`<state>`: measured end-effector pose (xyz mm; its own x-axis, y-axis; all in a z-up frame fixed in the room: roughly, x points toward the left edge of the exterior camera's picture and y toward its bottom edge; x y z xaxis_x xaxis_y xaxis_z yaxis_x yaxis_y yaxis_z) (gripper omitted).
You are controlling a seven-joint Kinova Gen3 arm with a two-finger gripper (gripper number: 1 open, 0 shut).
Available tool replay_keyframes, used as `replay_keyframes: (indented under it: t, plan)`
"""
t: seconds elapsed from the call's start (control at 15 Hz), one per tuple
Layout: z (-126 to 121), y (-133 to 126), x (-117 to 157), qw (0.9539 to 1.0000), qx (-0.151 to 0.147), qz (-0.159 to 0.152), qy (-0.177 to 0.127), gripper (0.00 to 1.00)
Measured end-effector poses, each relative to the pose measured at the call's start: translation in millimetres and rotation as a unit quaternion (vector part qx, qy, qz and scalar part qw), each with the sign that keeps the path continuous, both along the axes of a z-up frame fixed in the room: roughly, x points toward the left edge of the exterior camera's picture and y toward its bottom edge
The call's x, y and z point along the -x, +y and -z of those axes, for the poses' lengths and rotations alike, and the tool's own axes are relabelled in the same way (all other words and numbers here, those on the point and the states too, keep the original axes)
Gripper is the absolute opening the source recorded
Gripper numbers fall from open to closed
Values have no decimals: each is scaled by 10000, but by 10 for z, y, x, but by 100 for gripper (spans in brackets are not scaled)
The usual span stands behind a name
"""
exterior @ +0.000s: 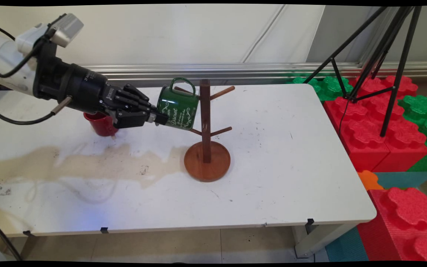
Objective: Place the picked object on the table
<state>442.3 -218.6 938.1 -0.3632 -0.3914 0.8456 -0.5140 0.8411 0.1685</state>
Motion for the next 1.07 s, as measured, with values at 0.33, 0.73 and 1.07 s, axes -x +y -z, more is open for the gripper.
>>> replay_keyframes:
  t: [0.33,0.73,1.07]
  plan:
    - [-109,78,-61,9999,-35,109,-98,0]
    - [-242,194,-232,9990,-31,164,-407,0]
    - [-262,251,-353,9972,-7,176,-731,0]
